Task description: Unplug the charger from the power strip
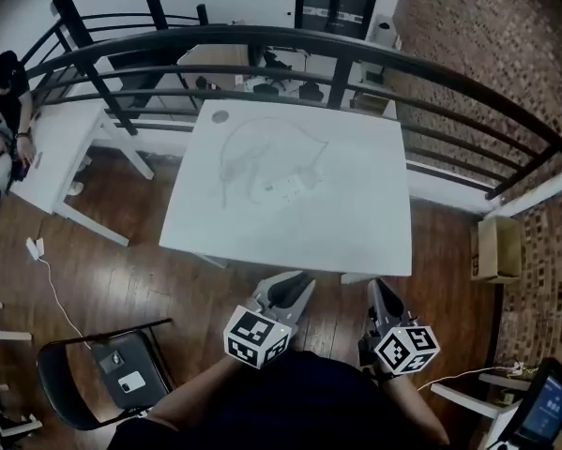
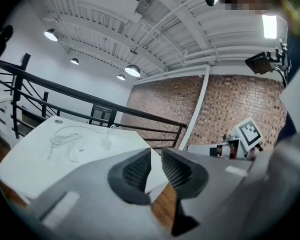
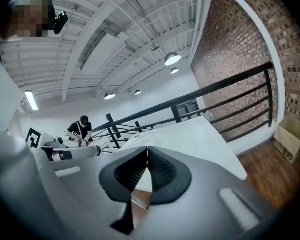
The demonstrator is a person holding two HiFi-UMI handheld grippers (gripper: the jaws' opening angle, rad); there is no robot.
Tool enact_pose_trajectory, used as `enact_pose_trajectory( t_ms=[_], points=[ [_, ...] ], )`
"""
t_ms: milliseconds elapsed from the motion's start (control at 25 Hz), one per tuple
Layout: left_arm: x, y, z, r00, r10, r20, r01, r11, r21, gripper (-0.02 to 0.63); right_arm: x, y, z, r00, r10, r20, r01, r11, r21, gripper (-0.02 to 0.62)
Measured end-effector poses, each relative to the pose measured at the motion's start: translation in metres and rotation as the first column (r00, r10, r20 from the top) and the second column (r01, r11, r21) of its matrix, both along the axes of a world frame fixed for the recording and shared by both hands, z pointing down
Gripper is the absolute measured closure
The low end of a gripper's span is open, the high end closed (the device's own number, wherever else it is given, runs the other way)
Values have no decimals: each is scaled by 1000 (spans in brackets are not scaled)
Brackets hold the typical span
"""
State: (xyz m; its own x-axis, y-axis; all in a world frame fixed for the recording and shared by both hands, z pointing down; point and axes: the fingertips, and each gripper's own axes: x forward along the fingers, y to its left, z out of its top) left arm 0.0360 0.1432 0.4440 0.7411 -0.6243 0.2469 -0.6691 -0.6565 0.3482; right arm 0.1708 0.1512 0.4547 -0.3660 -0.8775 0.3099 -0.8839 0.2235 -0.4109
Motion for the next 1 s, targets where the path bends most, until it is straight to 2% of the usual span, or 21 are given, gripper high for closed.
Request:
enact_pose_trajectory(
  t_ms=[120,160,200,240,320,440,520,560,800,1000],
  points=[
    [-13,-39,5,1000,23,8,-23,1000,-6,514,-16,-38,-9,999,-14,-32,14,1000,8,581],
    [-19,-52,9,999,29,17,-29,1000,-11,498,-26,-52,-11,998,-29,-49,30,999,18,545],
    [-25,-64,13,999,35,26,-34,999,-20,483,-36,-65,-11,997,-45,-70,46,999,24,422],
    [-31,-75,16,999,39,33,-38,999,-30,460,-46,-78,-11,994,-57,-93,59,998,24,371],
    [-44,-93,23,998,43,40,-41,998,-54,428,-62,-98,-11,987,-72,-143,75,997,19,354],
    [-59,-116,27,999,36,37,-33,997,-76,425,-76,-119,-13,975,-97,-201,103,995,18,364],
    [-68,-135,24,1000,15,28,-13,997,-75,449,-82,-135,-14,965,-129,-227,136,991,13,508],
    [-72,-144,23,1000,3,24,-1,997,-75,478,-84,-142,-13,962,-146,-233,151,988,6,541],
    [-88,-172,26,995,-90,48,94,992,-82,495,-92,-178,13,952,-223,-207,219,975,-46,545],
    [-101,-186,20,977,-208,55,212,975,-72,523,-104,-206,31,931,-311,-191,299,950,-90,489]
  ],
)
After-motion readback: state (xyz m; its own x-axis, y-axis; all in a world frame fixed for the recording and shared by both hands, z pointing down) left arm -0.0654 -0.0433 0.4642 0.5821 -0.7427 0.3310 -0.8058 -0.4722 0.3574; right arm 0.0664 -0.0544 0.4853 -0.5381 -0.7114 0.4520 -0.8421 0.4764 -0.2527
